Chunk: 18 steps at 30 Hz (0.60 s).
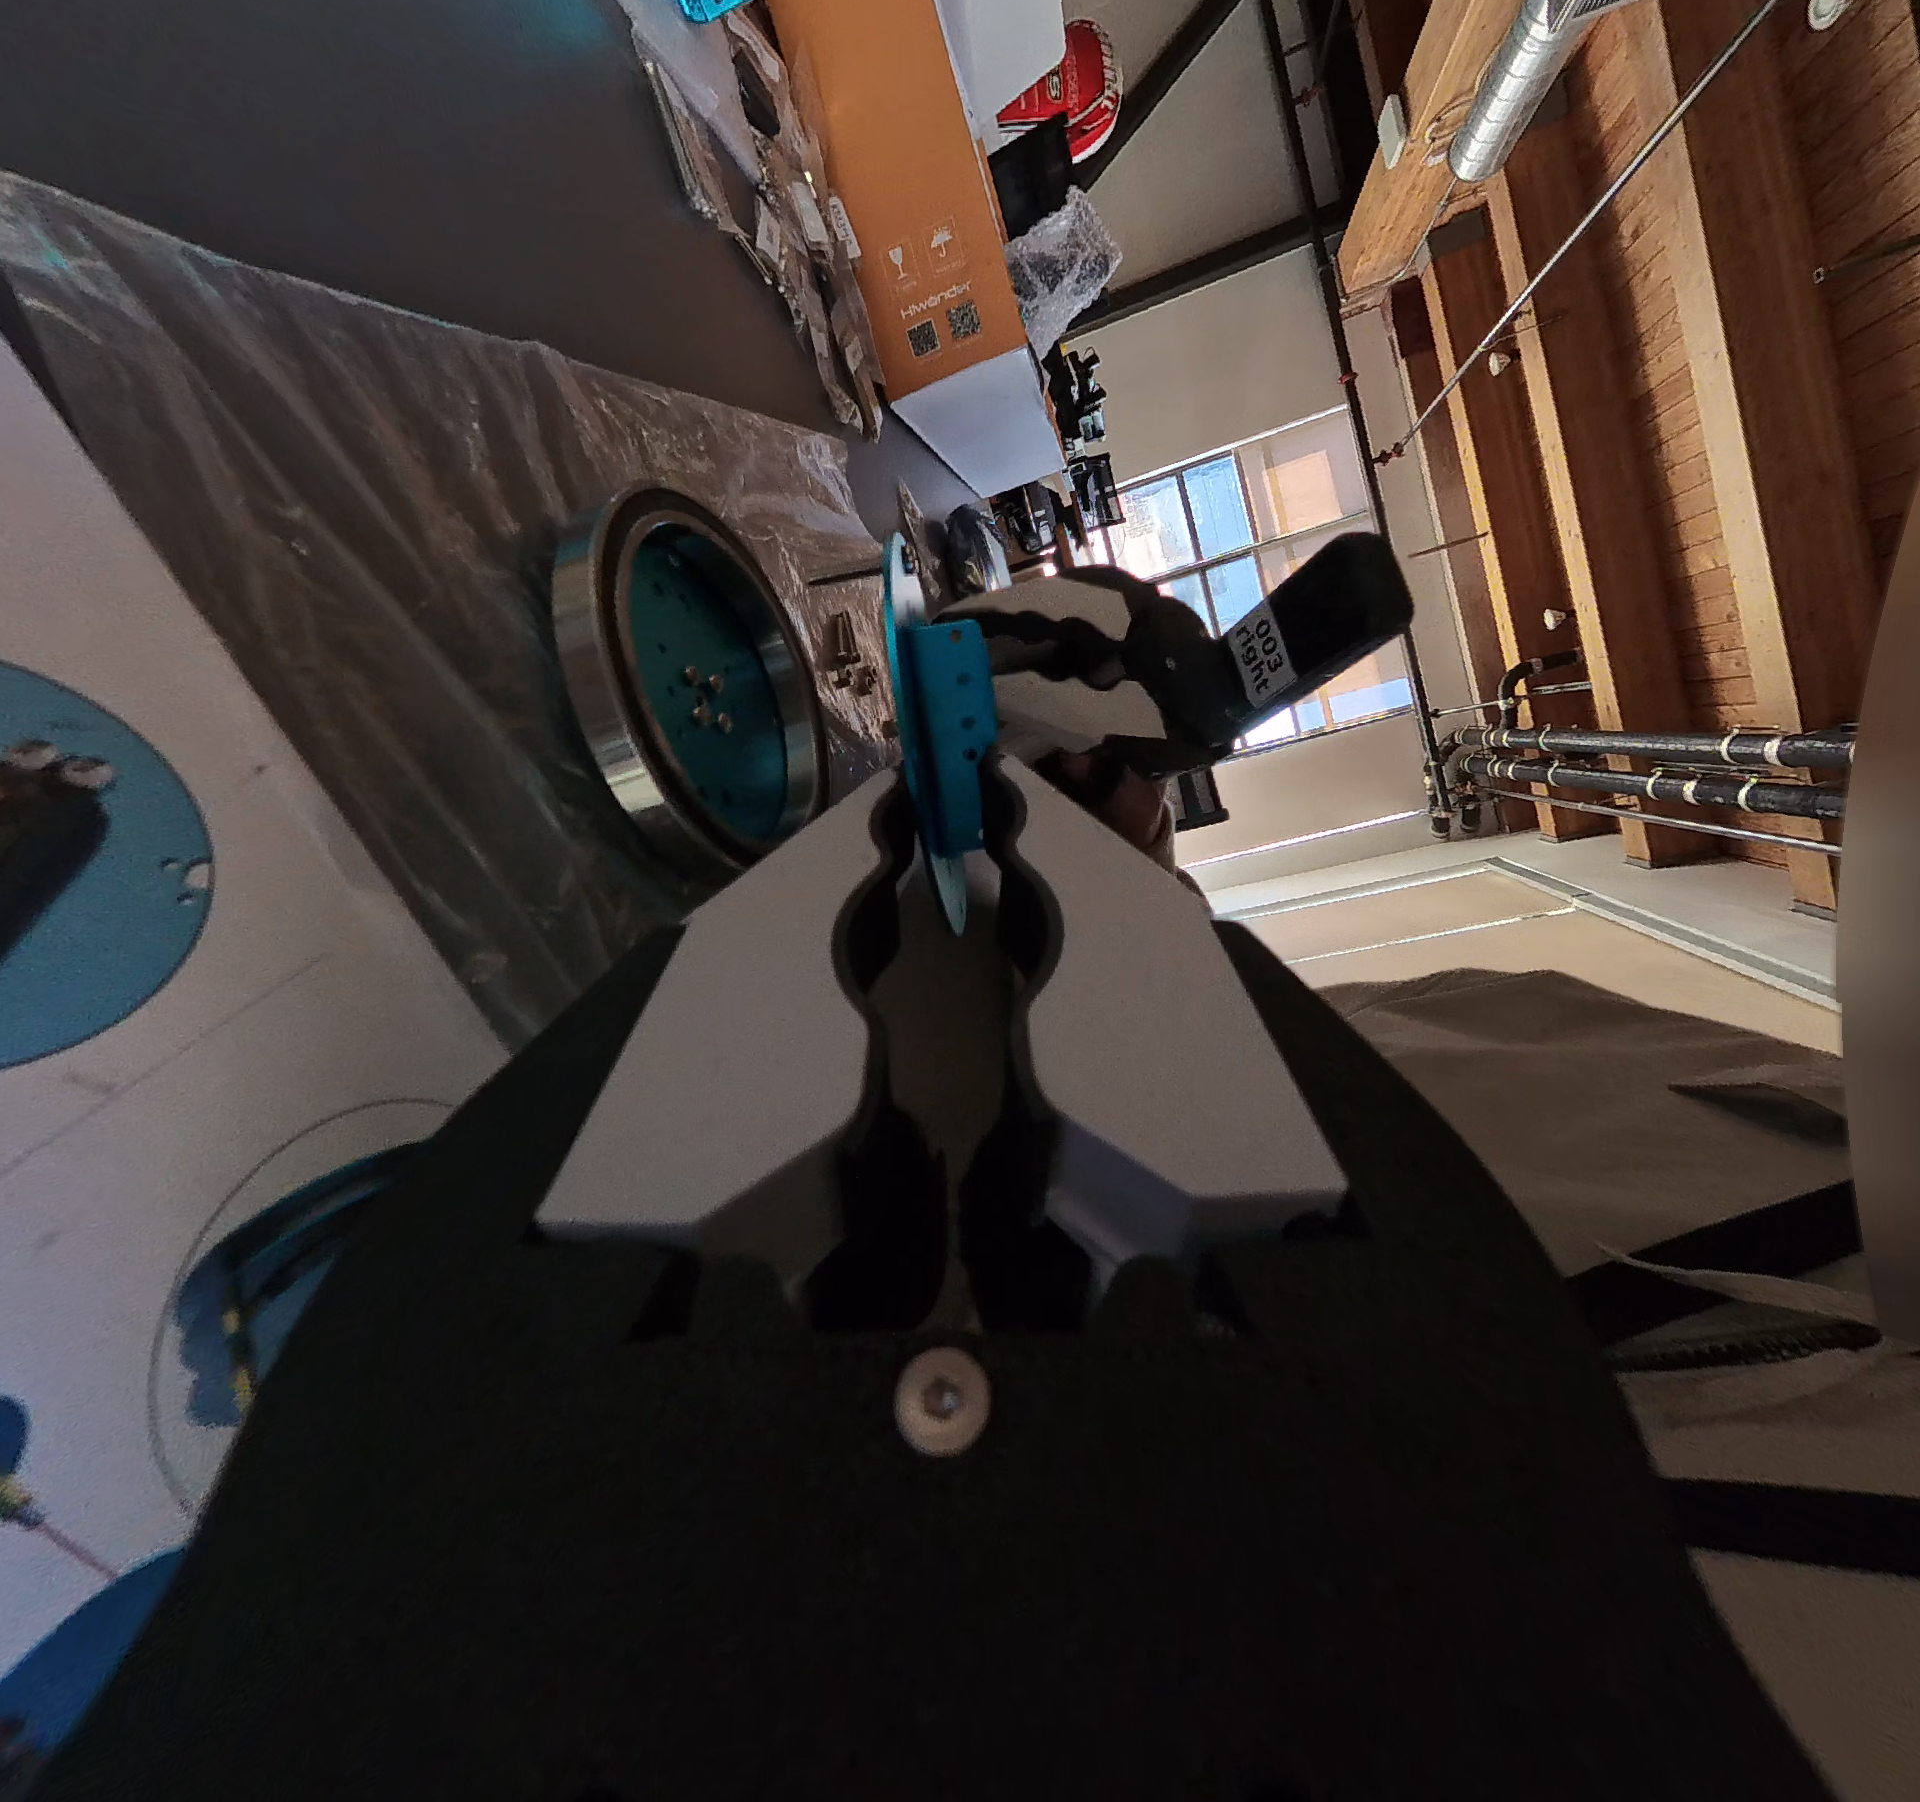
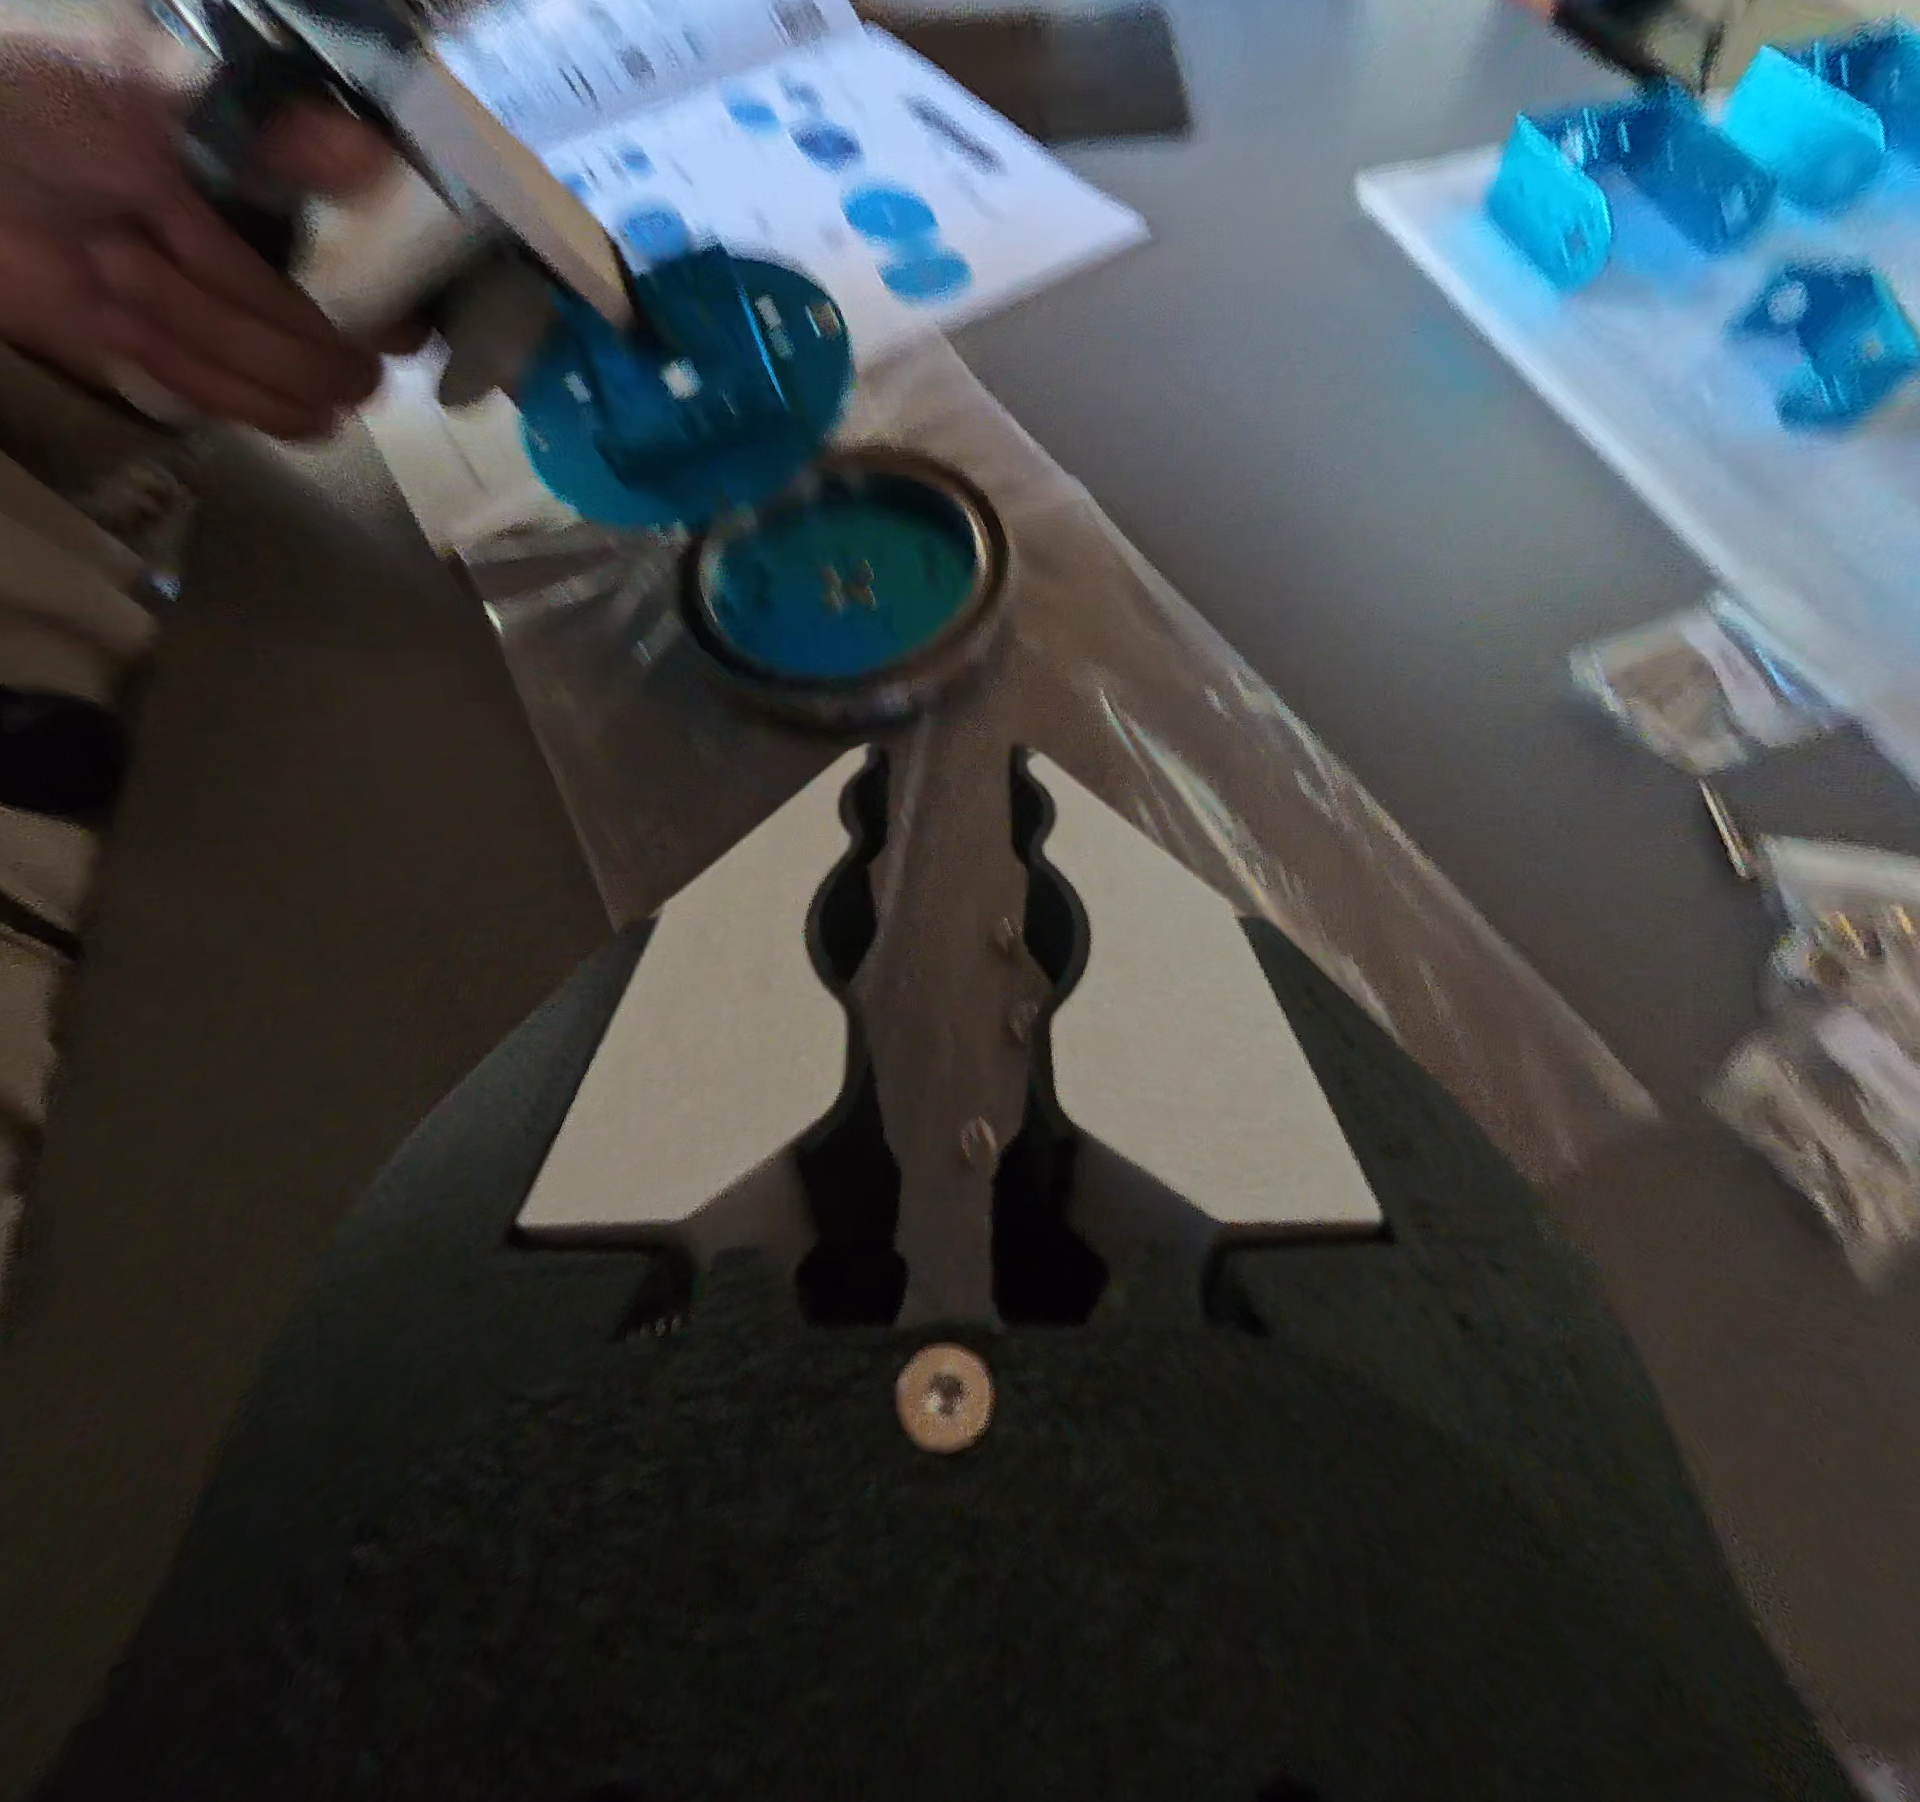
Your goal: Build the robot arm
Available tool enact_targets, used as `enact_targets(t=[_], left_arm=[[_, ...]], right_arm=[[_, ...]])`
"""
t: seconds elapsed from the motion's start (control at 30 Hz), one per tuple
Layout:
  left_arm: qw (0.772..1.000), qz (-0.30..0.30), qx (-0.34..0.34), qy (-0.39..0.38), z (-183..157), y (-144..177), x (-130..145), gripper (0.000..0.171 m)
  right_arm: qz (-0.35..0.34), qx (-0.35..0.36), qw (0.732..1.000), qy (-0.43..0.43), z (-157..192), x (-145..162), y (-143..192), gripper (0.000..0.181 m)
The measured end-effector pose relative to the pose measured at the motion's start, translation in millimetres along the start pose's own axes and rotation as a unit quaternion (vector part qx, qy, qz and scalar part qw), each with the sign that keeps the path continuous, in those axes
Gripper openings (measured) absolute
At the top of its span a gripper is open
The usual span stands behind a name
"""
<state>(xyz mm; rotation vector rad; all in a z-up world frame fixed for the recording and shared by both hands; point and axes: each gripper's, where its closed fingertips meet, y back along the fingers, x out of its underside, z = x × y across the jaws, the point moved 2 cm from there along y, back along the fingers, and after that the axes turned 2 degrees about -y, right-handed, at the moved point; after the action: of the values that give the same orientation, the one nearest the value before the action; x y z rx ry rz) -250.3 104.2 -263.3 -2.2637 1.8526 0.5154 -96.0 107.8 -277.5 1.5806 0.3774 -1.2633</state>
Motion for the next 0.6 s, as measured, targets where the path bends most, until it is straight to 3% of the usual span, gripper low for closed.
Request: enact_targets(t=[0.2,0.6], left_arm=[[1.000,0.007,0.008,-0.003,-4,-9,2,0.012],[1.000,-0.006,0.008,-0.004,-7,-5,3,0.011]], right_arm=[[0.083,0.050,0.995,0.006,-11,38,6,0.018],[0.104,0.086,0.990,0.032,-23,44,-1,0.005]])
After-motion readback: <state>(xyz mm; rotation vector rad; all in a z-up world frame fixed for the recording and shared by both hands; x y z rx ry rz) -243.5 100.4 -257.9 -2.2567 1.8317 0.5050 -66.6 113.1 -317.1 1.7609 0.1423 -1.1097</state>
